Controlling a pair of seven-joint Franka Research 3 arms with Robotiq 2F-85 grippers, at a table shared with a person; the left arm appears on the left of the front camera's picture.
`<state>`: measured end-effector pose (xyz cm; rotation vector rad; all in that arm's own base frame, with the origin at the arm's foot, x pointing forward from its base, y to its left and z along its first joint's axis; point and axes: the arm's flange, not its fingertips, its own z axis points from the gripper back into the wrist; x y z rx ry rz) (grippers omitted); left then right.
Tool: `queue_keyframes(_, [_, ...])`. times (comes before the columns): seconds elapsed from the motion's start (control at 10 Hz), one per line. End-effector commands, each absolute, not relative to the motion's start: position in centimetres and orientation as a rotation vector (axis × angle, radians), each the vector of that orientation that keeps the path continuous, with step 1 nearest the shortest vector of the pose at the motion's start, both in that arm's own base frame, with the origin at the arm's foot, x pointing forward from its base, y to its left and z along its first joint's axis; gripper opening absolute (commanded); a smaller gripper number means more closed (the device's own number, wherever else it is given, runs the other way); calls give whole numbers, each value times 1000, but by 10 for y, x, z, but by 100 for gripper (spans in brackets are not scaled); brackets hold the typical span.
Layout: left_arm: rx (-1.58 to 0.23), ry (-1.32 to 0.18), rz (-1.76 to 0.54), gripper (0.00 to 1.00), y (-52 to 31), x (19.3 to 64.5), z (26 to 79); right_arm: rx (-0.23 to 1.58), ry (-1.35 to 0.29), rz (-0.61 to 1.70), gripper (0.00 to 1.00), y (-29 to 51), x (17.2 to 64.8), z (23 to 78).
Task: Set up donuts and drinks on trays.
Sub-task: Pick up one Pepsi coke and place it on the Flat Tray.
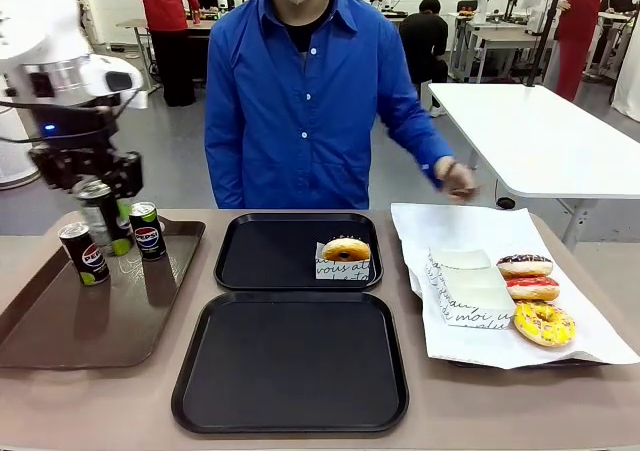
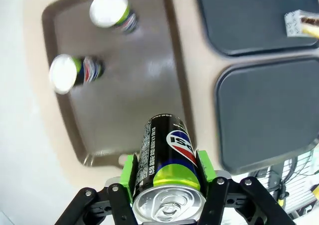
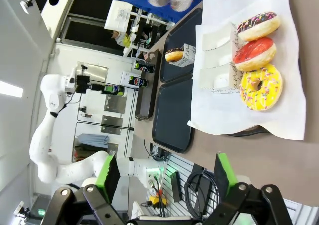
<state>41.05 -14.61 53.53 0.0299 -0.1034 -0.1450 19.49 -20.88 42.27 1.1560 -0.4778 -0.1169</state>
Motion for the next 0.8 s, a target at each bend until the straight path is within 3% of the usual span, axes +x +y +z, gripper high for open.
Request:
queue_keyframes(0.0, [-8, -135, -190, 59, -184, 453, 537, 1171, -499, -109, 100, -210, 196, 424])
queue_keyframes(0.4, [-64, -124, -240, 59, -230, 528, 501, 1171, -499, -109, 100, -210, 196, 424])
queue_keyframes(0.7, [-44, -88, -239, 59, -261, 558, 458, 1171, -499, -109, 100, -210, 196, 424])
